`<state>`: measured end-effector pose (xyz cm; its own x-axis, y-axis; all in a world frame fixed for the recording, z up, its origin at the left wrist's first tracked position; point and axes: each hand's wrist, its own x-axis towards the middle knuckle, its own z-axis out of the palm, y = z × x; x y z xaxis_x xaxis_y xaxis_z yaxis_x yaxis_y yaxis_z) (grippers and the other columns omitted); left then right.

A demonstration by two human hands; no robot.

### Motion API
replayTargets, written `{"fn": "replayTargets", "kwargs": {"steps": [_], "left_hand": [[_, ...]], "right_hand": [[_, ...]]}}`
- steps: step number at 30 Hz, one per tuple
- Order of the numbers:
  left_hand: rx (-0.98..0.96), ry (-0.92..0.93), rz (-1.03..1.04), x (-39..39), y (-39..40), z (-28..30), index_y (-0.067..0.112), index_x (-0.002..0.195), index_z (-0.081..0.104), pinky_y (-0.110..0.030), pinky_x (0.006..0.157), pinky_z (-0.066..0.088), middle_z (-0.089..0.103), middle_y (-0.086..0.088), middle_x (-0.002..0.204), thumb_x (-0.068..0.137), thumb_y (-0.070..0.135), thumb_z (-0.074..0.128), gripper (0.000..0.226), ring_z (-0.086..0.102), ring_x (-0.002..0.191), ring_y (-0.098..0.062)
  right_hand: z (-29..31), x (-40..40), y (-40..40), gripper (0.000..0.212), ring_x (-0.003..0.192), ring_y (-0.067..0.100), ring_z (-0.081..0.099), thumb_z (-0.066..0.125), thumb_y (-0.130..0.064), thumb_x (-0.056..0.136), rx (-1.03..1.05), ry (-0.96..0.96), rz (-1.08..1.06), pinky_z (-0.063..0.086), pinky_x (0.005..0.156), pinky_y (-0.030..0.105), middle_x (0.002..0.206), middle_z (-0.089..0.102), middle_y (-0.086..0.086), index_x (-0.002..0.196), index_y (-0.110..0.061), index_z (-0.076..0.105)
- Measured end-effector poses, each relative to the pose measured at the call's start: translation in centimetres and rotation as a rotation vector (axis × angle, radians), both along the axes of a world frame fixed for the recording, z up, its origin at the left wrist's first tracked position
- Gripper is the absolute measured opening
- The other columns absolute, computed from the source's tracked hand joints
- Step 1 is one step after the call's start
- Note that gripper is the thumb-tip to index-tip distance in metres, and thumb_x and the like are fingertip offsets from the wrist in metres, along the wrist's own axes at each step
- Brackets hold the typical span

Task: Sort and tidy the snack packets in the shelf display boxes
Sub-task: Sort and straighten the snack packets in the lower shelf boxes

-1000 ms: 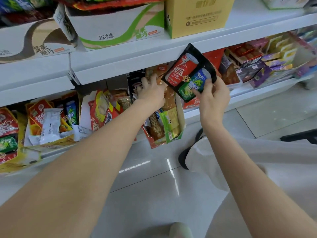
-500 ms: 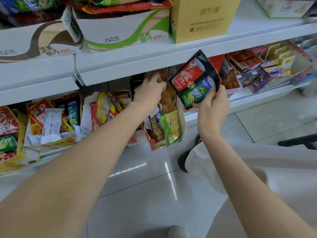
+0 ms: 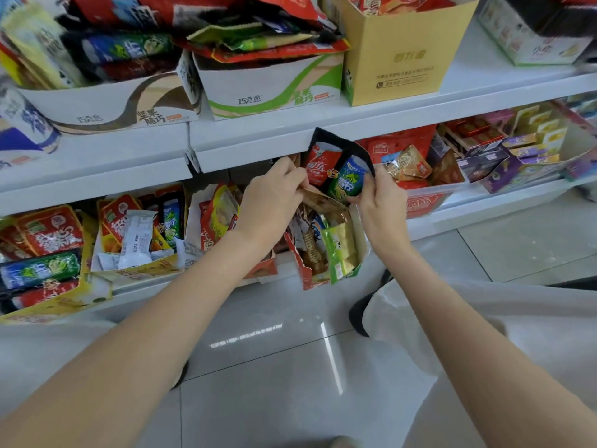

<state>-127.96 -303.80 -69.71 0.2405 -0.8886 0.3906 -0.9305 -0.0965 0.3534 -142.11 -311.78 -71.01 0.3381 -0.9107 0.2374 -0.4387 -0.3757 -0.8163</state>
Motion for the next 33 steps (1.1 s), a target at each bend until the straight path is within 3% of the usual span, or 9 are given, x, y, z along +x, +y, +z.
{"fn": "replayTargets", "kwargs": {"steps": [2, 4, 8, 12, 16, 21, 25, 28, 33], "left_hand": [[-0.039, 0.174, 0.047, 0.7, 1.8, 0.2, 0.008, 0.087, 0.068, -0.040, 0.076, 0.053, 0.061, -0.005, 0.092, 0.082, 0.011, 0.065, 0.006, 0.061, 0.082, -0.019], [-0.065, 0.353, 0.108, 1.1, 3.6, 0.4, 0.012, 0.084, 0.069, -0.032, 0.079, 0.055, 0.062, -0.002, 0.089, 0.079, 0.012, 0.070, 0.004, 0.063, 0.082, -0.014], [-0.090, 0.511, 0.242, 2.0, 7.3, 1.0, 0.017, 0.090, 0.070, -0.018, 0.080, 0.052, 0.066, -0.002, 0.095, 0.077, 0.014, 0.072, 0.013, 0.064, 0.079, -0.006], [-0.079, 0.568, 0.323, 2.7, 9.7, 2.1, 0.010, 0.096, 0.069, -0.015, 0.075, 0.049, 0.063, -0.004, 0.099, 0.081, 0.015, 0.069, 0.016, 0.062, 0.083, -0.009], [-0.066, 0.399, 0.284, 3.1, 10.5, 3.7, 0.006, 0.101, 0.068, -0.025, 0.082, 0.049, 0.050, 0.003, 0.102, 0.081, 0.017, 0.068, 0.022, 0.054, 0.093, -0.012], [-0.004, 0.346, 0.274, 4.2, 11.7, 4.8, 0.015, 0.102, 0.066, -0.034, 0.086, 0.049, 0.054, 0.004, 0.092, 0.084, 0.020, 0.065, 0.019, 0.057, 0.089, -0.016], [0.003, 0.469, 0.214, 4.7, 12.0, 5.5, 0.018, 0.096, 0.061, -0.007, 0.068, 0.046, 0.059, 0.009, 0.082, 0.085, 0.017, 0.063, 0.011, 0.057, 0.076, 0.000], [-0.014, 0.574, 0.250, 5.5, 12.5, 5.3, 0.019, 0.089, 0.058, -0.018, 0.058, 0.052, 0.061, 0.012, 0.073, 0.085, 0.014, 0.063, 0.008, 0.060, 0.066, -0.001], [0.045, 0.636, 0.298, 6.9, 13.7, 4.3, 0.010, 0.096, 0.066, -0.006, 0.061, 0.048, 0.063, 0.002, 0.082, 0.084, 0.008, 0.065, 0.013, 0.059, 0.070, -0.002]], "right_hand": [[0.1, 0.2, -0.5, 0.019, 0.060, 0.013, 0.047, 0.035, -0.010, 0.098, 0.031, 0.158, 0.101, 0.032, 0.050, 0.020, 0.069, 0.052, 0.001, 0.085, -0.005, 0.047], [0.2, 0.1, -1.1, 0.024, 0.083, 0.031, 0.056, 0.036, -0.012, 0.098, 0.048, 0.284, 0.159, 0.033, 0.062, 0.031, 0.093, 0.063, 0.018, 0.102, 0.003, 0.054], [1.4, -0.2, -1.1, 0.045, 0.125, 0.030, 0.043, 0.045, -0.009, 0.094, 0.019, 0.359, 0.203, 0.033, 0.098, 0.030, 0.137, 0.046, 0.014, 0.137, -0.004, 0.035], [1.7, 0.2, 0.5, 0.050, 0.120, 0.024, 0.042, 0.051, -0.006, 0.088, -0.108, 0.429, 0.399, 0.029, 0.104, 0.033, 0.141, 0.037, 0.012, 0.136, -0.008, 0.037], [1.3, -0.5, 2.0, 0.053, 0.118, 0.026, 0.048, 0.061, -0.026, 0.087, 0.008, 0.835, 0.651, 0.039, 0.096, 0.033, 0.133, 0.050, 0.010, 0.135, -0.012, 0.043], [5.3, 1.4, 4.8, 0.054, 0.121, 0.007, 0.045, 0.063, -0.040, 0.083, 0.139, 0.348, 0.664, 0.036, 0.101, 0.026, 0.134, 0.051, -0.003, 0.131, -0.019, 0.049], [6.8, 4.9, 7.4, 0.023, 0.100, 0.021, 0.063, 0.058, -0.016, 0.089, 0.263, 0.148, 0.699, 0.050, 0.091, 0.042, 0.108, 0.067, 0.009, 0.110, -0.009, 0.063], [6.6, 6.7, 8.3, 0.011, 0.083, 0.026, 0.068, 0.065, -0.010, 0.084, 0.247, 0.029, 0.552, 0.054, 0.080, 0.046, 0.087, 0.071, 0.011, 0.094, -0.007, 0.070], [6.5, 8.0, 8.8, 0.017, 0.078, 0.017, 0.067, 0.076, -0.012, 0.073, 0.479, -0.123, 0.415, 0.056, 0.074, 0.037, 0.085, 0.070, 0.001, 0.086, -0.018, 0.066]]}}
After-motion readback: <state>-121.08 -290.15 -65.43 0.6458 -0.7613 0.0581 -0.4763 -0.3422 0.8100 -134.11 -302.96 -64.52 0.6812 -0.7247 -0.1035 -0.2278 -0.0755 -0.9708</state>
